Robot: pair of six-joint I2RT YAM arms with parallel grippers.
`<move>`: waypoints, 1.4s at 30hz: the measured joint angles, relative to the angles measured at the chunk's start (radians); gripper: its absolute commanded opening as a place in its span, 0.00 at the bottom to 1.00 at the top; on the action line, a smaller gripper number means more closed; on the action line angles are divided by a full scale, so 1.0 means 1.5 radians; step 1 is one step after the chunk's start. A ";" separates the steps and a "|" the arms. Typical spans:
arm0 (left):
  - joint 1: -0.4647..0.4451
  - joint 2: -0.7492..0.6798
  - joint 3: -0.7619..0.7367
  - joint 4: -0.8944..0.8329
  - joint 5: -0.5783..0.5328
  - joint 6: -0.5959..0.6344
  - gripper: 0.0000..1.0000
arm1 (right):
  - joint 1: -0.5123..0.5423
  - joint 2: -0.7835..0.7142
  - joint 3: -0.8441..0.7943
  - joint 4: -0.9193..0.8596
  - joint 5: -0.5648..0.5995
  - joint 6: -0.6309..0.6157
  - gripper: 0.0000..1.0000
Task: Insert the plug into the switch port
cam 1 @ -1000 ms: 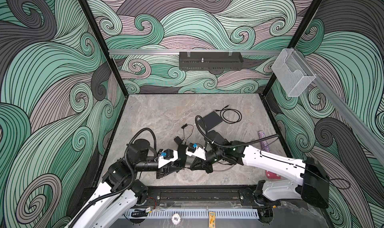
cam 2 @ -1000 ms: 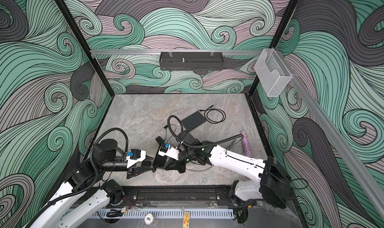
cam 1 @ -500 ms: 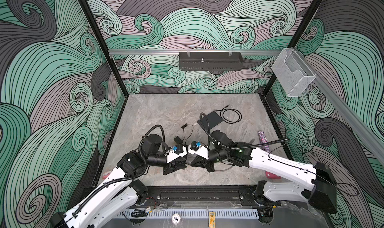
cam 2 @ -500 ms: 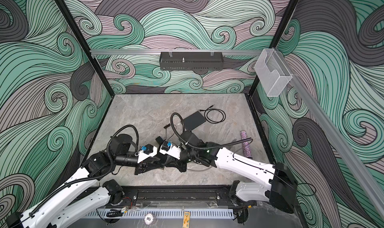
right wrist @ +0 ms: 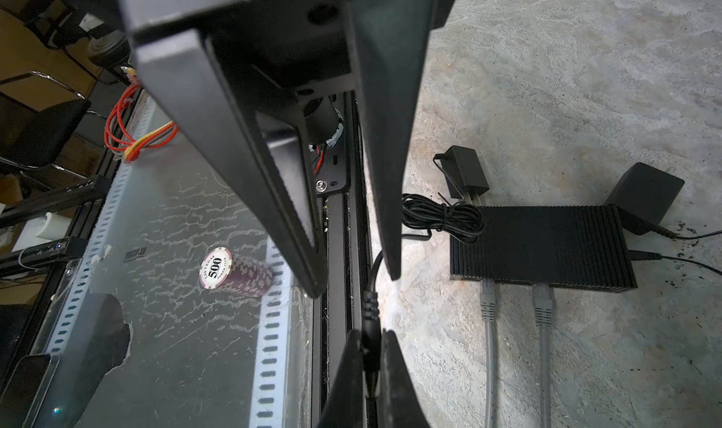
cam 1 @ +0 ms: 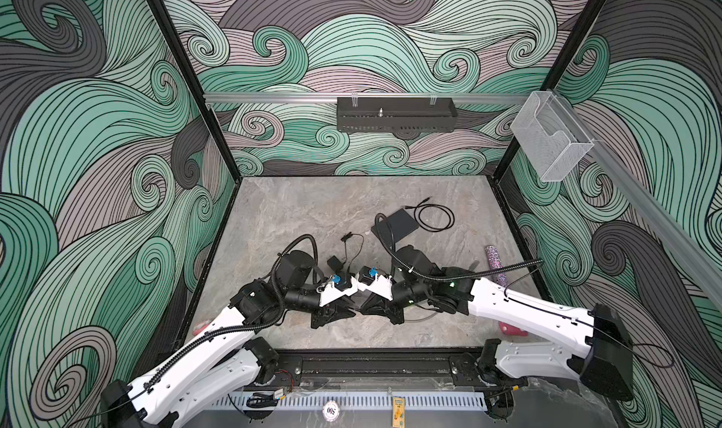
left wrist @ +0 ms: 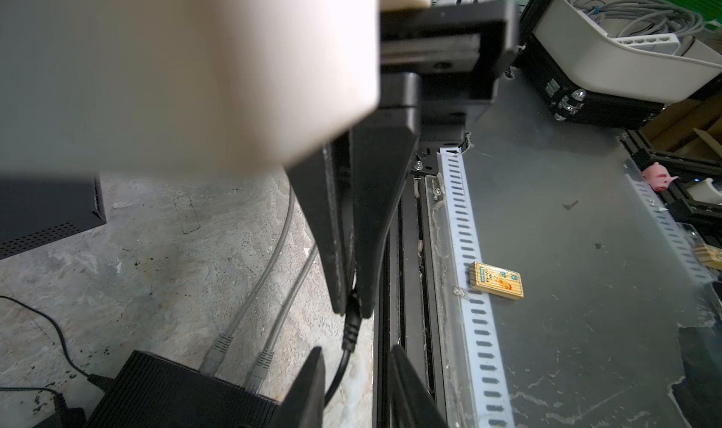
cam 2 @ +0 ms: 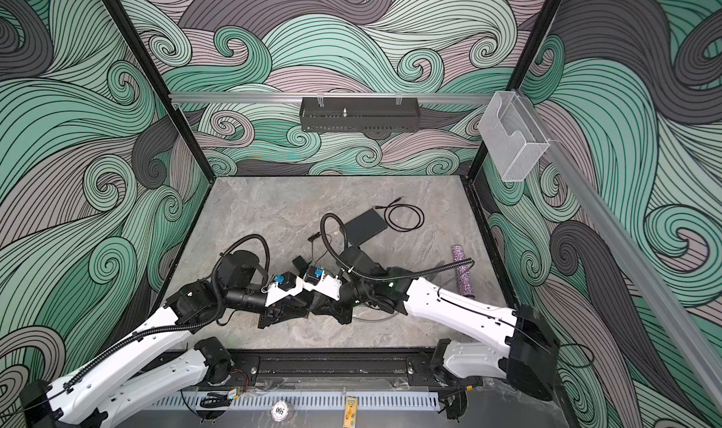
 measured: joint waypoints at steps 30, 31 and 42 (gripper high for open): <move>-0.011 -0.119 -0.026 0.032 -0.049 -0.044 0.59 | 0.004 -0.103 -0.098 0.081 0.003 0.029 0.00; -0.011 -0.114 -0.026 0.034 -0.045 -0.044 0.59 | 0.004 -0.108 -0.100 0.083 0.002 0.029 0.00; -0.011 -0.039 -0.026 0.048 0.035 -0.043 0.44 | 0.004 -0.118 -0.105 0.125 -0.023 0.029 0.00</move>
